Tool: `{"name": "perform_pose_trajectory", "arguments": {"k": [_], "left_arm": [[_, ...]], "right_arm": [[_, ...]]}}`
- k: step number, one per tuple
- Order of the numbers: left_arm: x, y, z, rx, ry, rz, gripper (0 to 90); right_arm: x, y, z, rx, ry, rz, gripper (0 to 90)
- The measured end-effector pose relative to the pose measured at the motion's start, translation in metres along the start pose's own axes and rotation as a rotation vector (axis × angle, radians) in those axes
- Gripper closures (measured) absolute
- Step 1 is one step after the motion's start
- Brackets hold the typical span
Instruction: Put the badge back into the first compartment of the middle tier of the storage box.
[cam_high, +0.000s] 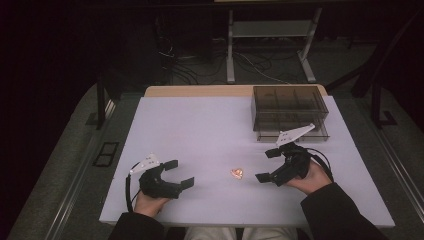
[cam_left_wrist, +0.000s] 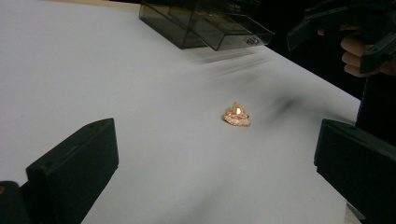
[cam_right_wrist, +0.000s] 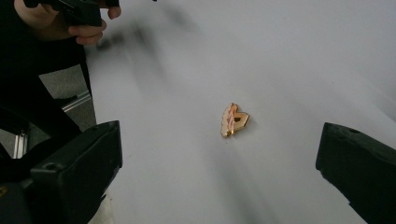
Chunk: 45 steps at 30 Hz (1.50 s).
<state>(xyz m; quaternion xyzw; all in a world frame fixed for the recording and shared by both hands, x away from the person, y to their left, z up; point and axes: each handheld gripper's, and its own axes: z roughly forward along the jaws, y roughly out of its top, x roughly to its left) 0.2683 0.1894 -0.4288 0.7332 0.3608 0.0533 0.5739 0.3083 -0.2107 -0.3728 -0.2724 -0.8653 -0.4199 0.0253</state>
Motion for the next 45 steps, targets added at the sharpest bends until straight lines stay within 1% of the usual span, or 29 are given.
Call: {"name": "perform_pose_trajectory", "arguments": {"k": [6, 15, 18, 28, 35, 37, 38, 40, 42, 45], "left_arm": [[0.000, 0.000, 0.000, 0.001, -0.004, -0.002, 0.0], [0.000, 0.000, 0.000, 0.001, -0.005, -0.001, 0.0], [0.000, 0.000, 0.000, 0.001, -0.005, -0.002, 0.0], [0.000, 0.000, 0.001, 0.004, -0.006, -0.001, 0.0], [0.000, 0.000, 0.001, 0.004, -0.008, -0.001, 0.0], [0.000, 0.000, 0.001, 0.005, -0.009, 0.000, 0.0], [0.000, 0.000, 0.001, 0.005, -0.009, 0.000, 0.0], [0.000, 0.000, 0.001, 0.006, -0.009, 0.002, 0.0], [0.000, 0.000, 0.001, 0.007, -0.009, 0.003, 0.0], [0.000, 0.000, 0.002, 0.007, -0.011, 0.002, 0.0]], "right_arm": [[-0.002, 0.004, 0.010, 0.015, 0.019, -0.006, 0.1], [-0.006, 0.004, 0.023, 0.043, 0.016, -0.005, 0.1], [-0.007, 0.005, 0.026, 0.050, 0.022, 0.000, 0.1], [-0.010, 0.005, 0.037, 0.063, 0.035, -0.005, 0.1], [-0.011, 0.004, 0.049, 0.083, 0.051, 0.002, 0.1], [-0.012, 0.004, 0.053, 0.086, 0.058, -0.004, 0.1], [-0.012, 0.004, 0.056, 0.085, 0.065, 0.006, 0.1], [-0.013, 0.003, 0.060, 0.091, 0.066, -0.004, 0.1], [-0.013, 0.003, 0.063, 0.098, 0.072, 0.002, 0.1], [-0.013, 0.003, 0.068, 0.103, 0.071, -0.001, 0.1]]}}
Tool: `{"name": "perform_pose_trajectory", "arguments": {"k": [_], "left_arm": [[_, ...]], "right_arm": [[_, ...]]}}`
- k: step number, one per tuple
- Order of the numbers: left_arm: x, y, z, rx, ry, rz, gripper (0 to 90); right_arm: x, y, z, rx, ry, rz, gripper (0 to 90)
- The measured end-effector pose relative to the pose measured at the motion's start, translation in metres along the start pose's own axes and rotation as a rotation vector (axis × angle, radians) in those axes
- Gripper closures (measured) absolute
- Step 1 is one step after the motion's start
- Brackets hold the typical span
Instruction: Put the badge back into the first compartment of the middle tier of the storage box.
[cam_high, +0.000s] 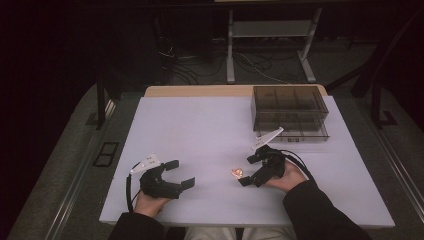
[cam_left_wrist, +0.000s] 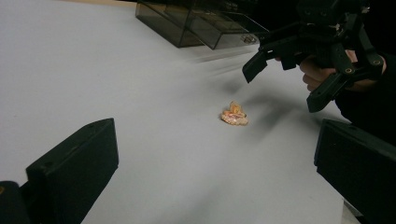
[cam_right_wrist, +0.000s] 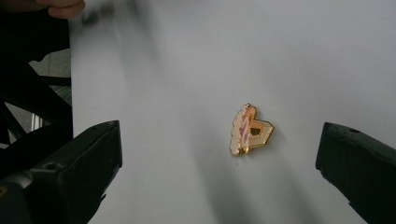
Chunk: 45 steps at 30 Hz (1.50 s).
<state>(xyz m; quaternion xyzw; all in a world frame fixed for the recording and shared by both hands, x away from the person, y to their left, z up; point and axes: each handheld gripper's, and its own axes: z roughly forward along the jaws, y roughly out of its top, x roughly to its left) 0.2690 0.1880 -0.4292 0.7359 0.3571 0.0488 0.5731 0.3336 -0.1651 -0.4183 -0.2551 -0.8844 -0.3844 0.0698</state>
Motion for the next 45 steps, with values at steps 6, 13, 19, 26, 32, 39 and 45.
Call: {"name": "perform_pose_trajectory", "arguments": {"k": [6, 13, 19, 26, 32, 39, 45], "left_arm": [[0.000, 0.000, 0.001, 0.000, -0.002, -0.001, 0.0], [0.000, 0.000, 0.001, 0.004, -0.004, 0.001, 0.0], [-0.001, 0.000, 0.001, 0.004, -0.004, 0.001, 0.0], [-0.001, 0.000, 0.001, 0.007, -0.005, 0.003, 0.0], [-0.001, 0.000, 0.001, 0.008, -0.004, 0.003, 0.0], [-0.001, 0.000, 0.002, 0.008, -0.005, 0.003, 0.0], [-0.001, 0.000, 0.002, 0.009, -0.006, 0.003, 0.0]], "right_arm": [[-0.002, 0.000, 0.006, 0.001, 0.011, 0.000, 0.1], [-0.004, 0.001, 0.012, 0.007, 0.016, 0.008, 0.1], [-0.006, 0.001, 0.018, 0.012, 0.021, 0.014, 0.1], [-0.009, 0.003, 0.025, 0.038, -0.006, 0.012, 5.6], [-0.012, 0.002, 0.026, 0.030, -0.005, 0.004, 18.2], [-0.017, 0.002, 0.028, 0.031, -0.017, 0.010, 36.1], [-0.019, 0.001, 0.030, 0.031, -0.037, 0.016, 52.8]]}}
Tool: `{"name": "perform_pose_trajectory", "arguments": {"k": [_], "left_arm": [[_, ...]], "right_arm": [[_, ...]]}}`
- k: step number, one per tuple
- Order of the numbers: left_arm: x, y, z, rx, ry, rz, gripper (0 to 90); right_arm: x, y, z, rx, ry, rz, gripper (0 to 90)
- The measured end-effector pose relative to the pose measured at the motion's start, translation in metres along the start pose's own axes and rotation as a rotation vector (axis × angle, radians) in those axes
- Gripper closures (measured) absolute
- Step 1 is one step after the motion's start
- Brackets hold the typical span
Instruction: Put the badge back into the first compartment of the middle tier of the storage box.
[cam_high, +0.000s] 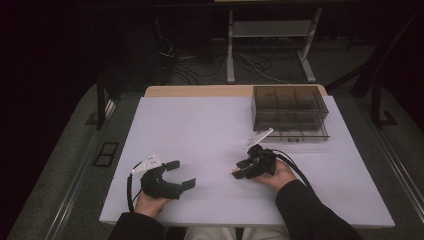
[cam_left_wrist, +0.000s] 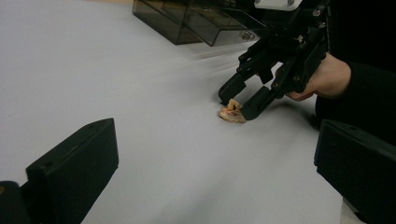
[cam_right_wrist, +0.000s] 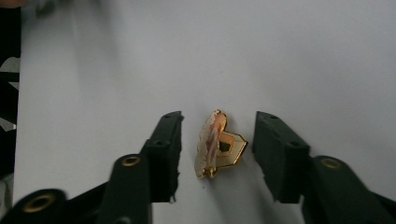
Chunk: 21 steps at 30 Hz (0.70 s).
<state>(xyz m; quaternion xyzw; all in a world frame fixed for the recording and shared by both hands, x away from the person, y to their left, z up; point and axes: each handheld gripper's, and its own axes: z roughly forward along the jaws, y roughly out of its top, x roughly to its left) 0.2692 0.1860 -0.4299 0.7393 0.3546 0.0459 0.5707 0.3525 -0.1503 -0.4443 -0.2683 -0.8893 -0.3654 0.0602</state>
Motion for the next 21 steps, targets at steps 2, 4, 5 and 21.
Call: {"name": "perform_pose_trajectory", "arguments": {"k": [2, 4, 5, 21], "left_arm": [[0.000, 0.000, 0.000, 0.000, 0.000, 0.001, 0.0], [0.000, 0.000, 0.000, 0.002, 0.000, 0.003, 0.0], [0.000, 0.000, 0.000, 0.001, 0.000, 0.002, 0.0], [0.000, 0.000, 0.000, -0.003, -0.001, 0.006, 0.0]], "right_arm": [[-0.001, 0.000, 0.000, -0.001, -0.004, -0.002, 59.3], [-0.002, 0.000, 0.000, 0.004, -0.008, -0.001, 67.0], [-0.002, -0.001, 0.000, 0.005, -0.010, -0.003, 69.6], [0.010, 0.001, -0.006, -0.006, 0.007, -0.031, 82.6]]}}
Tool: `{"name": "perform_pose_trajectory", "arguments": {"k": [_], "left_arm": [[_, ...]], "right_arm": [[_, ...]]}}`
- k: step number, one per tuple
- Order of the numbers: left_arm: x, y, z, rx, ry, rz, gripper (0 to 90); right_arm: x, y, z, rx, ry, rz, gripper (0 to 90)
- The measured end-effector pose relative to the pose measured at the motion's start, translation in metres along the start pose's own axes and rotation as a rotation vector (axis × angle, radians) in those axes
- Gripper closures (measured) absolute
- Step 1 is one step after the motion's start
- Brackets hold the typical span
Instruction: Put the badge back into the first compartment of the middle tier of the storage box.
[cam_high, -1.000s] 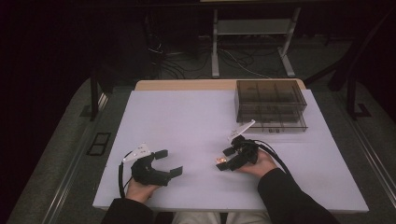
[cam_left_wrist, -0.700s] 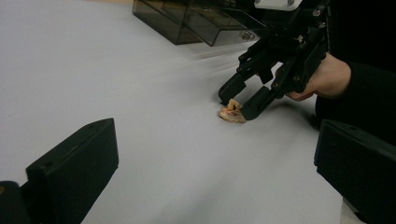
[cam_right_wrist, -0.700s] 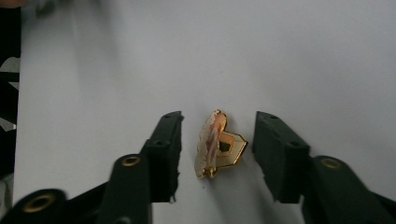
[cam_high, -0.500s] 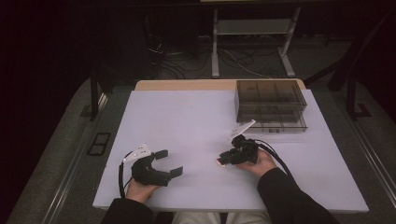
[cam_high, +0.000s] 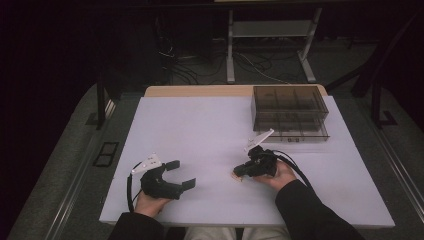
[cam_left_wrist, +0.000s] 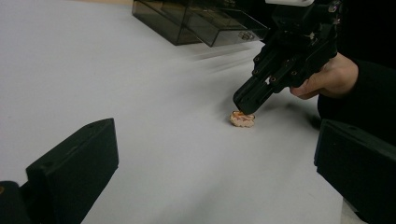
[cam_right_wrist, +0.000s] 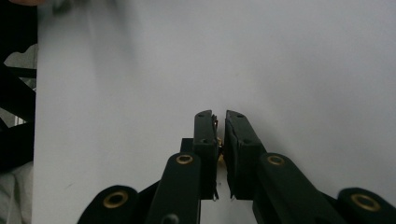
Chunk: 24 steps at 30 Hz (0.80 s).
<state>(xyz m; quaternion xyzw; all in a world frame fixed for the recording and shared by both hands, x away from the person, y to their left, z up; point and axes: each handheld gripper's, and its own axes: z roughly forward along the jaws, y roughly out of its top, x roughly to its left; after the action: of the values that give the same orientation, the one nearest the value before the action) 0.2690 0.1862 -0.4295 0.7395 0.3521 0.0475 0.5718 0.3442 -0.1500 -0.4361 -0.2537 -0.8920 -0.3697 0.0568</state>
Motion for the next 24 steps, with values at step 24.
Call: {"name": "perform_pose_trajectory", "arguments": {"k": [24], "left_arm": [[0.0005, -0.0002, 0.0003, 0.002, 0.002, -0.002, 0.0]], "right_arm": [[-0.0073, 0.0034, -0.0092, -0.002, 0.025, 0.039, 83.1]]}}
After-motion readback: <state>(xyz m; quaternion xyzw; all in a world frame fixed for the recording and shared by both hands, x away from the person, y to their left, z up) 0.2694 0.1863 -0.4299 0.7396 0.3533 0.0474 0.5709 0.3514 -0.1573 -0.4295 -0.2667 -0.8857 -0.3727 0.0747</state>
